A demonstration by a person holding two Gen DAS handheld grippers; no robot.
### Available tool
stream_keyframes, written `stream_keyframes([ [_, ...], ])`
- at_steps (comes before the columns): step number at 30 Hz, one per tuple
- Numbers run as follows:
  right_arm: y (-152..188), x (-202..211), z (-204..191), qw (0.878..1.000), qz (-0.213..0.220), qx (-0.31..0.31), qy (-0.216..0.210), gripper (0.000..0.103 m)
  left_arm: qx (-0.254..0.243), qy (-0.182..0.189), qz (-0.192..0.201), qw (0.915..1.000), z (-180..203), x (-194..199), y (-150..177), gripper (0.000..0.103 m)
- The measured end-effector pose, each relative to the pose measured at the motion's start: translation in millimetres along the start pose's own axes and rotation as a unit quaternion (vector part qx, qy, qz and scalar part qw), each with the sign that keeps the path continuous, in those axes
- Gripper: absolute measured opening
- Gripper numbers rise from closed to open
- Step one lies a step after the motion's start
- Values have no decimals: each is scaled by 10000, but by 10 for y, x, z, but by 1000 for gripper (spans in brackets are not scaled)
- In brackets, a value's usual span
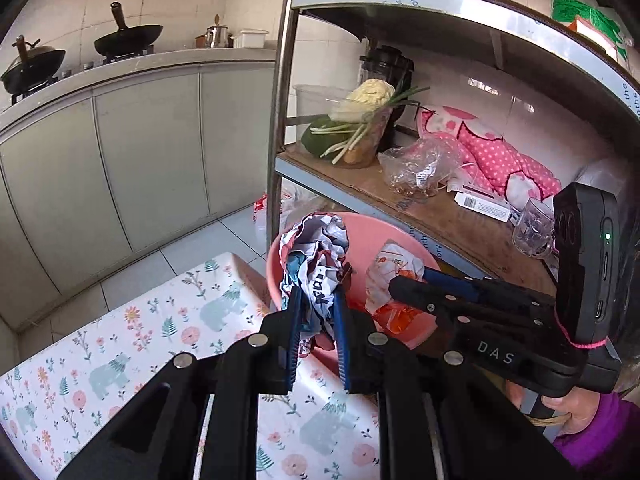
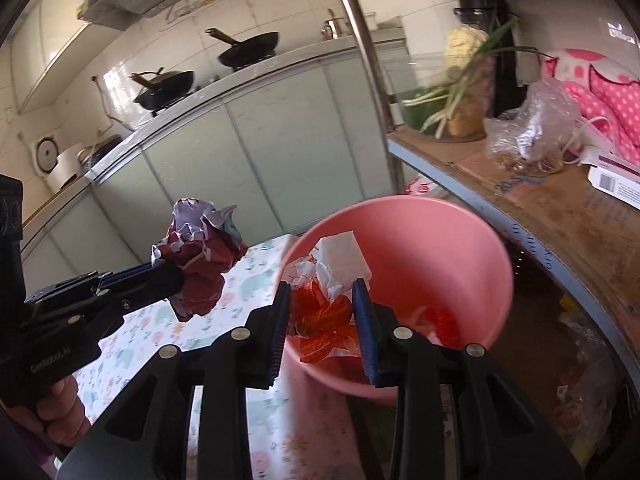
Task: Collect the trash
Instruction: 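Carry both items to the pink bucket and release them inside, then move both open tools back over the scrubber pad and steel wool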
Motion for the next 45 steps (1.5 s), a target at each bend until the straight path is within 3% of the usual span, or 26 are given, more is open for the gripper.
stream_keyframes([
  [11,44,-347,306,9991,-156,-201,333,32,88,93,-627,9979,109,-771,-67,15],
  [16,75,-418,360,9987,-180,-263,398,33,119,58,-702,9974,94,-873,-25,19],
  [20,99,-453,418,9978,-277,-388,458,35,123,6,-744,9971,102,-888,-40,29],
  [24,108,-456,459,9975,-305,-448,450,41,252,74,-784,9966,83,-880,-51,33],
  [33,126,-315,407,9982,-211,-338,457,41,351,162,-605,9974,61,-629,-67,33],
  [45,254,146,-69,9998,-82,191,22,41,514,-58,-31,9987,-127,232,48,33],
])
Point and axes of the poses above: each gripper's, at about its wrist camera, not at the fingertips, and x roughly against the way its jaws point, z to its right, y to its underside, the point moved 3 cm from there along -x, roughly the way its jaws point, and after that the axes turned 8 degrees about -z, right-handed, at the moved point
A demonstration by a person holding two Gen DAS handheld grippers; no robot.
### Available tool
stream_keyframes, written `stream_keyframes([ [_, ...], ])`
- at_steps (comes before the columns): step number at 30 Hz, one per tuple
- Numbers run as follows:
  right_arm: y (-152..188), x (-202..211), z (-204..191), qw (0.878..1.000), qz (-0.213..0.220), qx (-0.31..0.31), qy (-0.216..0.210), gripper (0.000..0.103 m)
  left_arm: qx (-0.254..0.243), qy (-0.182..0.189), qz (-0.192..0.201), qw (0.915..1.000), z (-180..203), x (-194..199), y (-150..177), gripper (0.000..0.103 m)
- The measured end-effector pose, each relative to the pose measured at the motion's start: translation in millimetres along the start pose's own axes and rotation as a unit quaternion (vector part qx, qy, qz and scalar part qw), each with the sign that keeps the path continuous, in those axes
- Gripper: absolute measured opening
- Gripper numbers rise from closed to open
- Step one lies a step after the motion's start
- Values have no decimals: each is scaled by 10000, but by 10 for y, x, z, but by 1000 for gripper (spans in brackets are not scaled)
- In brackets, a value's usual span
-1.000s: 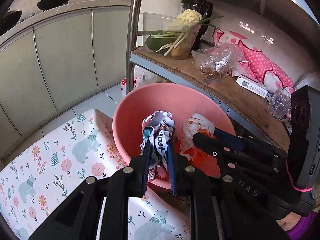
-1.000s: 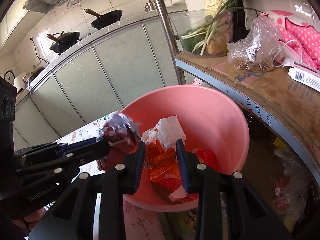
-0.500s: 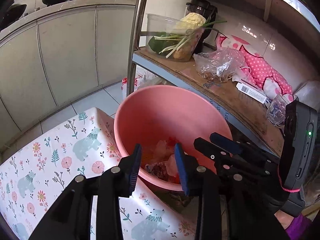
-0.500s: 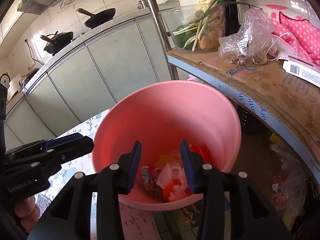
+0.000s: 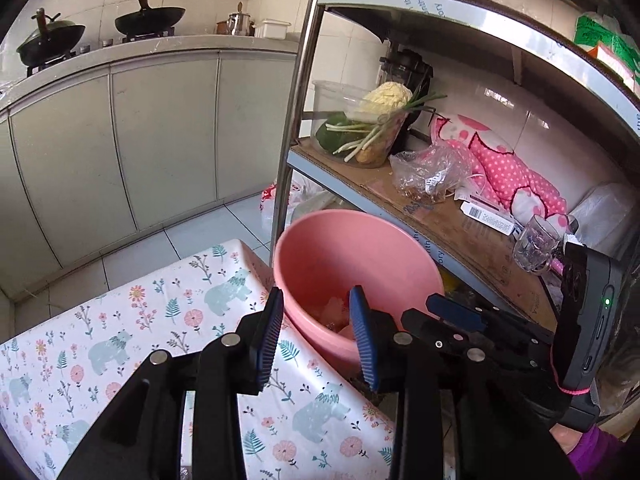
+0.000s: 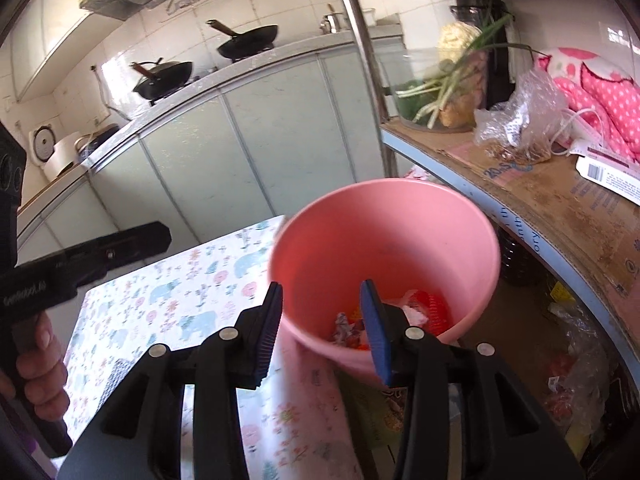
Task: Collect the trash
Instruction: 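Move both open tools back over the scrubber pad and steel wool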
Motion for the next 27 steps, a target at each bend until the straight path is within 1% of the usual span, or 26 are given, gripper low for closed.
stream_keyframes([
  [2,50,82,-131,9998,-9,144,-159,41,58,-81,117,9999,-91,184,62,34],
  [6,166,185,-399,9980,-119,456,-417,41,190,-395,299,9986,-308,556,255,34],
  [10,316,209,-662,9935,-387,724,-785,41,339,-723,387,9961,-561,889,523,34],
  [12,415,188,-798,9899,-582,858,-969,41,512,-859,355,9944,-702,1008,683,35],
  [14,517,153,-927,9861,-750,984,-1109,41,715,-941,268,9926,-841,1096,865,38],
  [16,627,113,-1051,9814,-923,1169,-1213,41,874,-1039,132,9907,-965,1140,1065,39],
  [18,709,87,-1159,9773,-1049,1298,-1306,41,991,-1113,-67,9888,-1064,1153,1269,39],
  [20,780,67,-1247,9734,-1179,1386,-1389,41,1021,-1105,-274,9882,-1107,1144,1452,39],
  [21,810,52,-1282,9715,-1252,1433,-1414,41,967,-1044,-373,9891,-1096,1134,1527,39],
  [24,862,26,-1337,9680,-1369,1522,-1450,41,564,-786,-669,9931,-1008,1130,1755,39],
  [27,890,-17,-1346,9666,-1473,1490,-1478,41,249,-600,-935,9935,-887,1074,1946,39],
])
Point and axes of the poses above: each gripper's, at about its wrist camera, not at the fingertips, and x roughly against the way its jaws point, z to its right, y to its underside, the point moved 3 cm from there along -x, roughly the way its jaws point, and after that the axes turned 8 degrees about -z, right-handed, at the moved point
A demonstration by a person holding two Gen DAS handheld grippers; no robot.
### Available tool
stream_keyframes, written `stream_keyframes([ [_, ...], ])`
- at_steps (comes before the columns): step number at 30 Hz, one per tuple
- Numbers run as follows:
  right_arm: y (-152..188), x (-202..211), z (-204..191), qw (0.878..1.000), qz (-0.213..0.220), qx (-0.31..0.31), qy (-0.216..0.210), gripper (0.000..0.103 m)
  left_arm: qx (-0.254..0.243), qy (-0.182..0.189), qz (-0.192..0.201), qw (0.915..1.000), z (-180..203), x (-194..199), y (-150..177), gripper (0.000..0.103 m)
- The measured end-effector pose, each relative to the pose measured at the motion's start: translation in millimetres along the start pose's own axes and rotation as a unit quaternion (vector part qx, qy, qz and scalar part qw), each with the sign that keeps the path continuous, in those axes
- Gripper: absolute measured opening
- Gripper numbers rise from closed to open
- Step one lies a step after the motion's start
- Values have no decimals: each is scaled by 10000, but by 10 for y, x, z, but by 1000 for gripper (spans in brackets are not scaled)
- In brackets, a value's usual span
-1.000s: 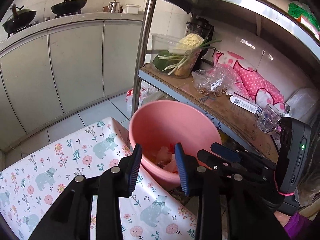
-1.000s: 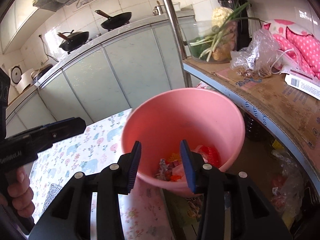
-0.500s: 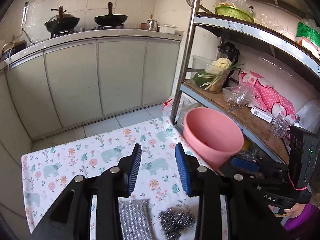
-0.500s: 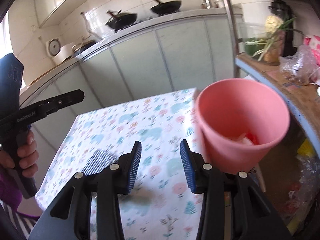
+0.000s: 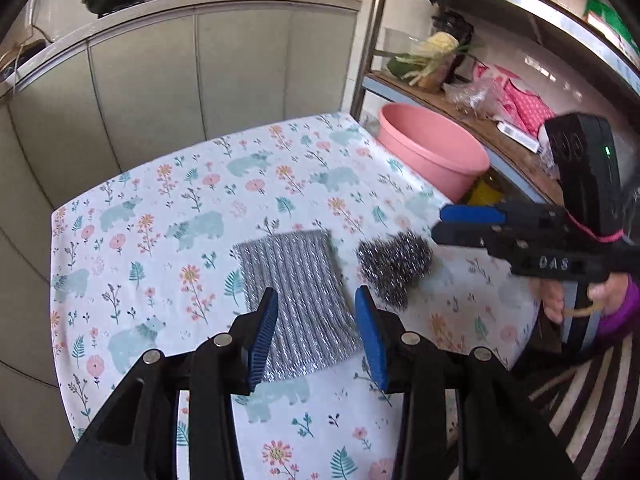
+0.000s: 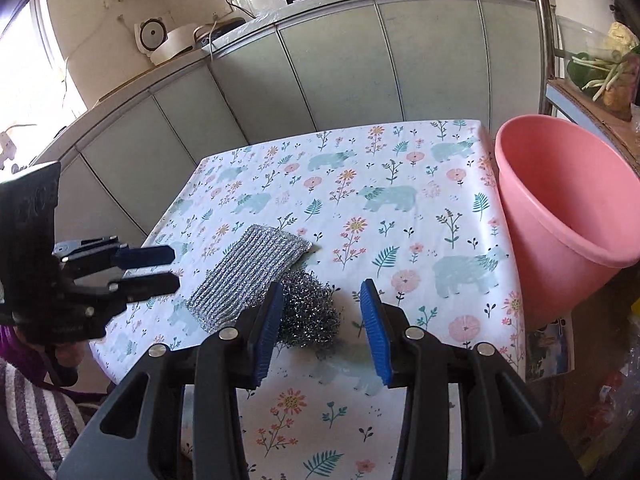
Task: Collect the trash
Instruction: 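Move both open tools back over the scrubber pad and steel wool, then grasp the silver scrubber pad with the left tool while the right tool grasps the steel wool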
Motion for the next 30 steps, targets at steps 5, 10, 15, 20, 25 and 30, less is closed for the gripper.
stream_keyframes([
  [5,42,-66,-8,9998,-169,-51,31,41,-498,57,-366,9981,255,-239,207,39],
  [10,57,-109,-3,9996,-268,-64,40,41,-840,-270,-373,9954,344,-389,226,39],
  [15,74,-177,-5,9992,-394,-69,46,41,-1045,-640,-347,9919,310,-525,249,40],
  [20,81,-234,-29,9988,-488,-46,30,41,-1162,-641,-126,9911,279,-513,268,10],
  [25,72,-301,-66,9984,-565,8,41,41,-774,-591,191,9951,119,-330,182,6],
  [30,79,-350,-115,9983,-575,120,53,41,-192,-516,568,9969,-112,-63,46,5],
])
Point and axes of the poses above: each gripper's, at about its wrist camera, not at the fingertips, and x roughly against the way its jaws point, z to its right, y to its underside, the point moved 3 cm from there along -x, roughly the way its jaws point, and after that the axes turned 8 degrees about -z, right-handed, at the moved point
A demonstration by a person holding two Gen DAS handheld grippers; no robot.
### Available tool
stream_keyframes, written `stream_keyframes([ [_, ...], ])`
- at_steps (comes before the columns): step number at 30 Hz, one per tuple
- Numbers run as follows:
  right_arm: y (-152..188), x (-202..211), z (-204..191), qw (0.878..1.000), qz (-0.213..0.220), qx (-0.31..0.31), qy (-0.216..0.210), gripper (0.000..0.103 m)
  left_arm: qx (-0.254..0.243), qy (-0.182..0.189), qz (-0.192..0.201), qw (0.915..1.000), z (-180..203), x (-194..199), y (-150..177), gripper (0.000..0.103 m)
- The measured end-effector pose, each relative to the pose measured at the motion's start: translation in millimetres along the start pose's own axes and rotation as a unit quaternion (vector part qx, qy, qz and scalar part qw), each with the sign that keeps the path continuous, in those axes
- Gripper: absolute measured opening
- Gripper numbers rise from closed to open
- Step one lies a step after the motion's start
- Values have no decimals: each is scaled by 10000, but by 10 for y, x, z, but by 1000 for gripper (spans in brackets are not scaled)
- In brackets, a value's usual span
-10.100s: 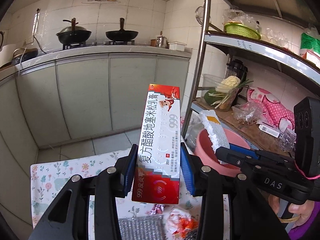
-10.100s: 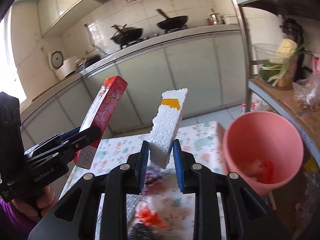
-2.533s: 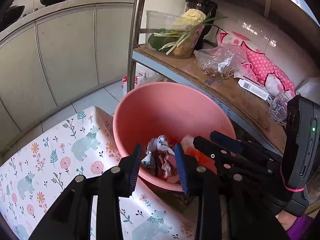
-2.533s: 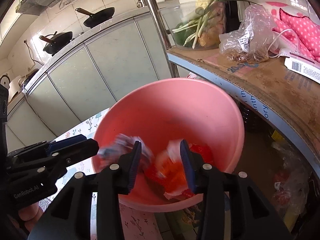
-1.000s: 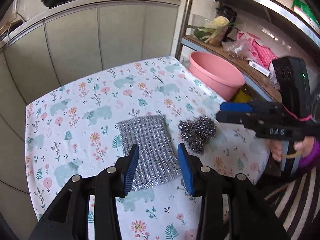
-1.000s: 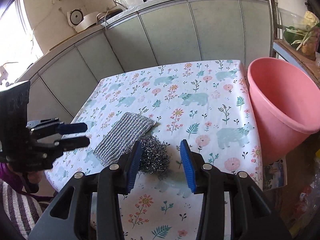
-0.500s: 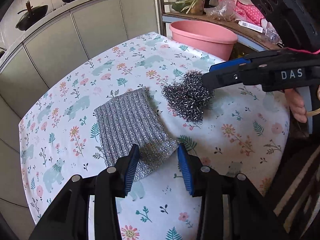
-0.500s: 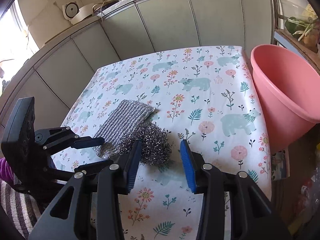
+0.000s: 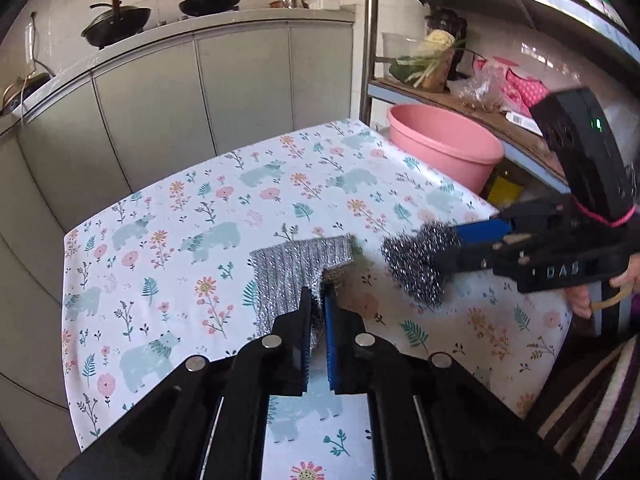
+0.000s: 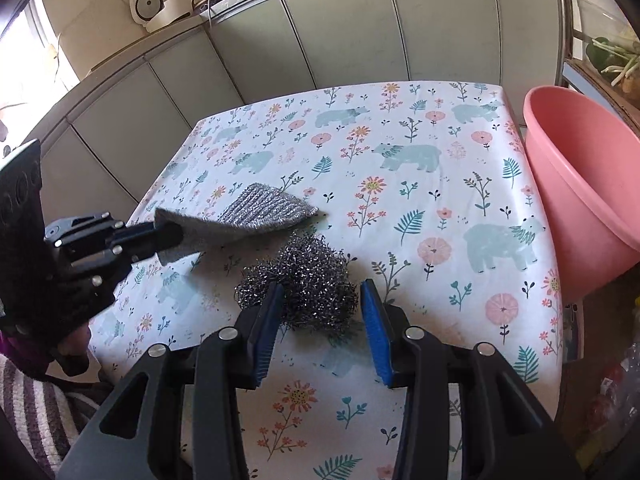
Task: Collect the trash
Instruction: 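Grasp the silver scrubber pad with the left tool while the right tool grasps the steel wool, then carry the scrubber pad and steel wool to the pink bucket and release them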
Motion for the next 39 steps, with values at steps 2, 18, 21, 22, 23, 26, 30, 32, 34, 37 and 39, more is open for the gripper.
stream_keyframes([
  [2,-1,-6,-14,10000,38,38,10,41,161,-33,147,9998,-74,87,-62,5],
  [18,-131,336,35,9968,797,88,77,19,775,19,1000,9920,-343,477,-559,5],
  [21,-167,427,74,9952,967,56,140,19,705,42,1098,9914,-277,504,-669,5],
  [22,-183,466,95,9944,1043,36,183,19,682,64,1133,9912,-251,508,-718,5],
  [23,-199,503,118,9935,1111,15,227,19,656,85,1171,9909,-229,513,-766,5],
  [26,-254,659,225,9891,1405,-63,442,19,571,181,1311,9896,-132,517,-945,5],
  [30,-324,881,456,9810,1761,-287,761,19,401,382,1504,9871,46,505,-1229,5],
  [32,-351,979,606,9761,1906,-434,953,19,293,515,1605,9853,168,484,-1393,5],
  [34,-375,1082,783,9703,2038,-618,1145,19,186,635,1682,9835,296,444,-1562,5],
  [37,-398,1213,1021,9619,2200,-868,1371,19,60,817,1740,9813,510,346,-1805,5],
  [39,-402,1278,1161,9570,2289,-1021,1464,19,22,953,1732,9803,649,240,-1954,5],
])
Point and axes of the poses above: each gripper's, at about its wrist camera, not at the fingertips, and x roughly against the way its jaws point, z to its right, y to its underside, the point moved 3 cm from there along -x, roughly the way its jaws point, and after that the axes turned 8 degrees about -z, right-handed, at the moved point
